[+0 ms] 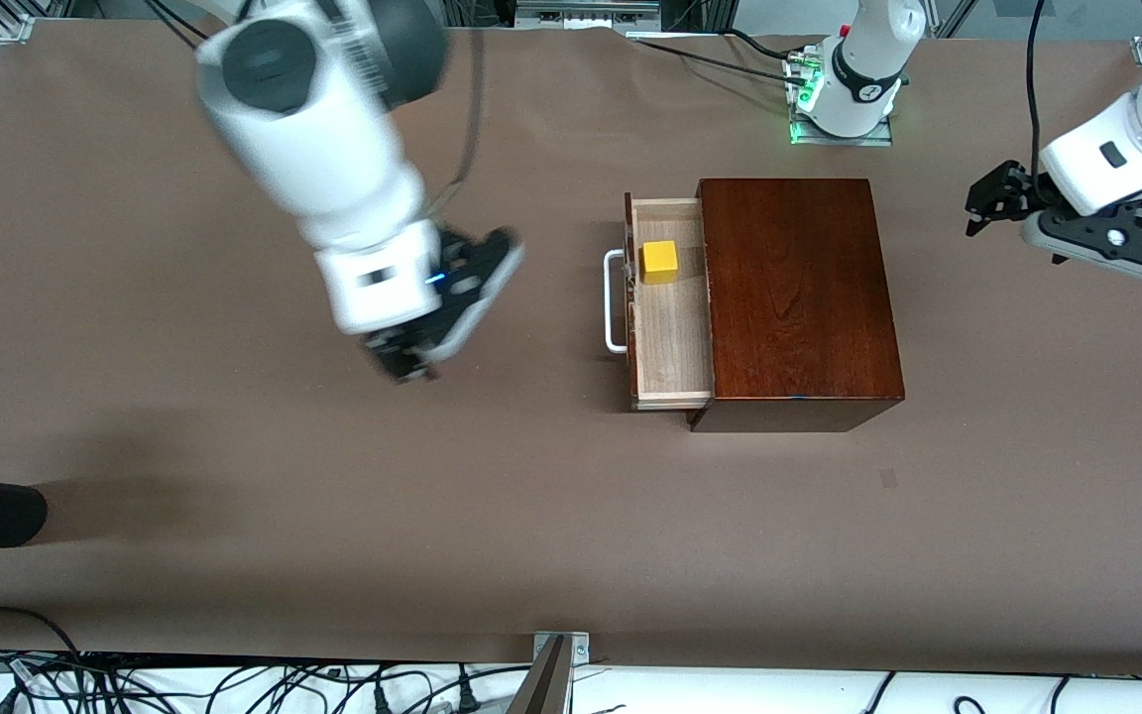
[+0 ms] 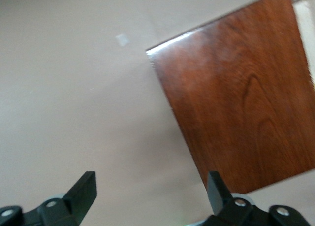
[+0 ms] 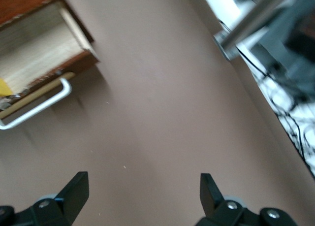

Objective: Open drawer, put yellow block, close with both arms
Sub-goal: 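Lift the right gripper away while the left gripper moves toward the drawer, then lower the left gripper to the drawer front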

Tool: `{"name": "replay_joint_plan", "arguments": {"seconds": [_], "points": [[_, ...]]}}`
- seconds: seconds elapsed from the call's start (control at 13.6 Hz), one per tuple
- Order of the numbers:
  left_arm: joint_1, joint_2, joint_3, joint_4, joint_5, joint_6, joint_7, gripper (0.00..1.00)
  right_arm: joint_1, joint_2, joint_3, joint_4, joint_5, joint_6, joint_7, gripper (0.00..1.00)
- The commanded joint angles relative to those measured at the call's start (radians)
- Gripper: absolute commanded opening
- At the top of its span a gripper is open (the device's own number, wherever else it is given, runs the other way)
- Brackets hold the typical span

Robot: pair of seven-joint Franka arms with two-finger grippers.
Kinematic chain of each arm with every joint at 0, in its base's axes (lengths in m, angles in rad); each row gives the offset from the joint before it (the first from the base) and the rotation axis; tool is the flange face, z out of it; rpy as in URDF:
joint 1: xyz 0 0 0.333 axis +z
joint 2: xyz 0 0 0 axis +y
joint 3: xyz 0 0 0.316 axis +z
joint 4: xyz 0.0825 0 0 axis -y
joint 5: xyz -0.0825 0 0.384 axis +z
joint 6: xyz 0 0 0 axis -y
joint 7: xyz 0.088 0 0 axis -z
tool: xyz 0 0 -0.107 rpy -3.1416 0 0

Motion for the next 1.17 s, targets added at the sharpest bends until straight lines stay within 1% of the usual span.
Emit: {"name": "replay_joint_plan", "arguments": {"seconds": [0.0,0.15,0.29,0.37,0.44,0.59,0.66,0.81,0.95,1.1], "points": [[-0.018,0.021,-0.023,0.026,-0.077,-0.033,0.061,1.00,-0.078,-0.182,-0.058,-0.187,0.104,-0.018,0.017,1.00],[-0.030,0.034,-0.081,0.028,-0.091,-0.040,0.058,1.00,-0.087,-0.294,-0.134,-0.307,0.124,-0.024,0.032,1.00],[-0.046,0.058,-0.176,0.028,-0.093,-0.044,0.052,1.00,-0.087,-0.380,-0.184,-0.396,0.126,-0.049,0.084,1.00],[-0.055,0.075,-0.228,0.031,-0.113,-0.042,0.049,1.00,-0.087,-0.409,-0.207,-0.422,0.127,-0.078,0.121,1.00],[-0.063,0.115,-0.271,0.054,-0.152,-0.042,0.048,1.00,-0.087,-0.422,-0.221,-0.425,0.127,-0.121,0.162,1.00],[-0.098,0.225,-0.330,0.130,-0.174,-0.042,0.043,1.00,-0.111,-0.454,-0.233,-0.430,0.126,-0.184,0.205,1.00],[-0.127,0.276,-0.333,0.167,-0.174,-0.042,0.037,1.00,-0.153,-0.463,-0.221,-0.436,0.124,-0.204,0.238,1.00],[-0.170,0.368,-0.334,0.216,-0.163,-0.028,0.058,1.00,-0.202,-0.466,-0.215,-0.439,0.120,-0.227,0.247,1.00],[-0.208,0.434,-0.334,0.256,-0.160,0.065,0.139,1.00,-0.234,-0.465,-0.215,-0.442,0.115,-0.271,0.300,1.00],[-0.245,0.471,-0.334,0.258,-0.134,0.183,0.211,1.00,-0.234,-0.468,-0.224,-0.442,0.104,-0.276,0.311,1.00]]}}
